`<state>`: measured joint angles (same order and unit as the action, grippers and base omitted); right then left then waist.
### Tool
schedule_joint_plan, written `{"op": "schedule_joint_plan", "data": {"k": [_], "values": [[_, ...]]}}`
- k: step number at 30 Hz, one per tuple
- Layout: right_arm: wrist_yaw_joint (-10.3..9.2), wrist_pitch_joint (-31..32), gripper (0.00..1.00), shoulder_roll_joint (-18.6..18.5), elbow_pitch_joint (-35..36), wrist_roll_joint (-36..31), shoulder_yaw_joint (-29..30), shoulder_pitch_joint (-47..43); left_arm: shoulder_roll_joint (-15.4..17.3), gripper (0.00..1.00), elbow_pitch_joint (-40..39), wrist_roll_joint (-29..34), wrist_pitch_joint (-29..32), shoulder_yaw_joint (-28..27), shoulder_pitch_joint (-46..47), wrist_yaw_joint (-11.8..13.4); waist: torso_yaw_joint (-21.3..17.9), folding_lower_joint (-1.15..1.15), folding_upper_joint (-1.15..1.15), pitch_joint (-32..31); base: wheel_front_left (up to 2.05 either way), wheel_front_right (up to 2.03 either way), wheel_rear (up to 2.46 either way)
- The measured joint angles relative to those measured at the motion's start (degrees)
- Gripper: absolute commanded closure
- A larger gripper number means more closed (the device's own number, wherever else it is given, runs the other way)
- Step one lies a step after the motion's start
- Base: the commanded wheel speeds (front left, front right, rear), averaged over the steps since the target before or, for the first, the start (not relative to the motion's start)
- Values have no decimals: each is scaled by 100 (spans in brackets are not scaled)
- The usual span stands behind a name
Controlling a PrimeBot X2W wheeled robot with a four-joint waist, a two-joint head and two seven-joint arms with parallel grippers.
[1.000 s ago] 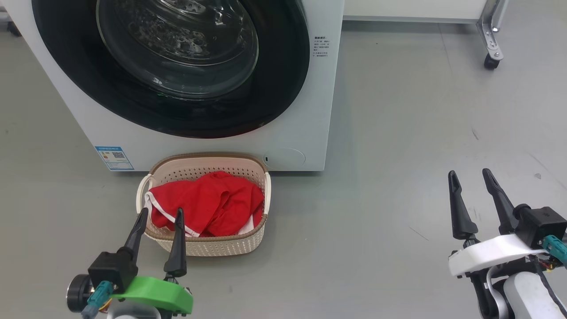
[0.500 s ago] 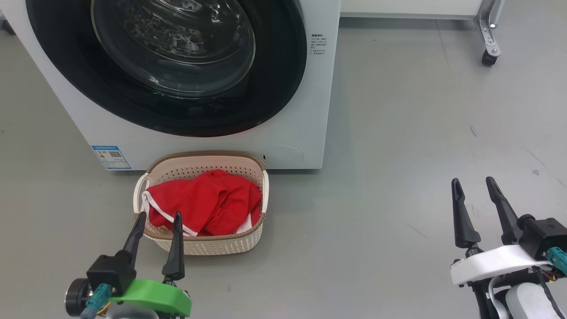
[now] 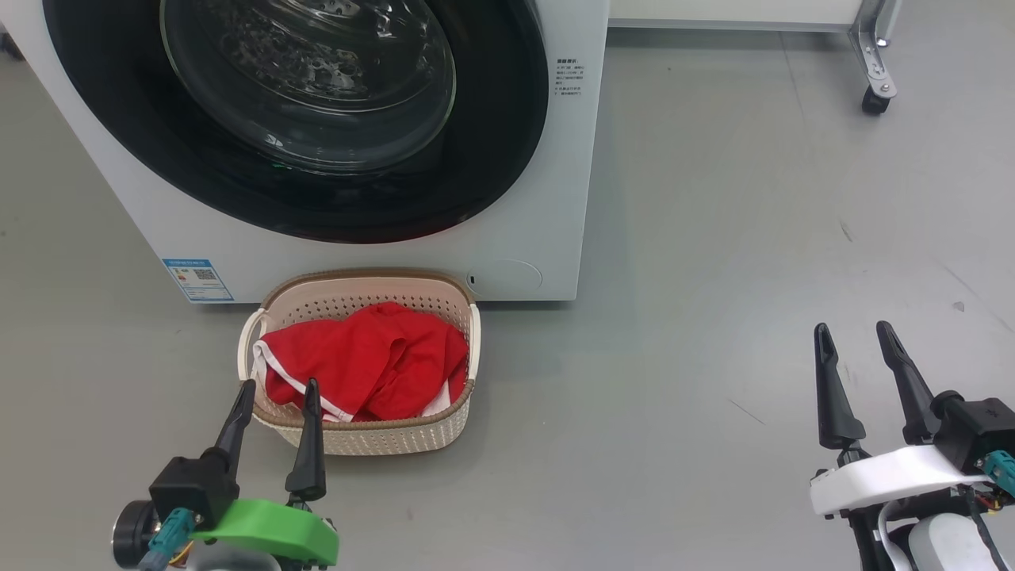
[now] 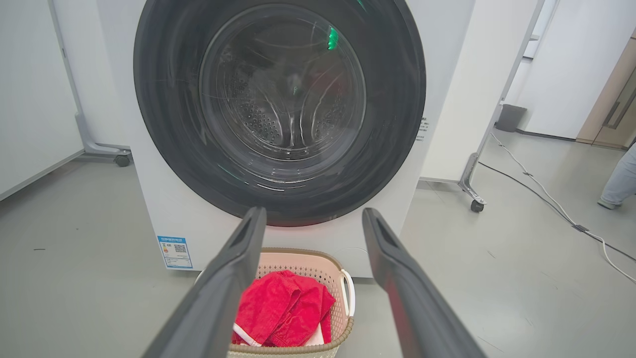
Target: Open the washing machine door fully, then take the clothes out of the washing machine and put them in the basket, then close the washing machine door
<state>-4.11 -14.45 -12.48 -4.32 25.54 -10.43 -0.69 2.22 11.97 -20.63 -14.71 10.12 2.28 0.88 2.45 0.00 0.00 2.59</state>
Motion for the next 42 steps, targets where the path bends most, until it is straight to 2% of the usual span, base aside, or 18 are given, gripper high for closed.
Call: {"op": "schedule_joint_plan", "data": {"k": [10, 14, 42], "values": [[54, 0, 0, 94, 4, -51, 52, -110, 0, 0, 31, 0, 0, 9, 0, 0, 9, 0, 0, -18, 0, 0, 0], [111, 0, 0, 118, 4, -93, 78, -118, 0, 0, 34, -176, 0, -33, -7, 52, 12, 0, 0, -18, 0, 0, 0], [300, 0, 0, 299, -76, -254, 229, -222, -1, 0, 240, -143, 1, 103, -60, 76, 3, 0, 0, -94, 0, 0, 0]]}}
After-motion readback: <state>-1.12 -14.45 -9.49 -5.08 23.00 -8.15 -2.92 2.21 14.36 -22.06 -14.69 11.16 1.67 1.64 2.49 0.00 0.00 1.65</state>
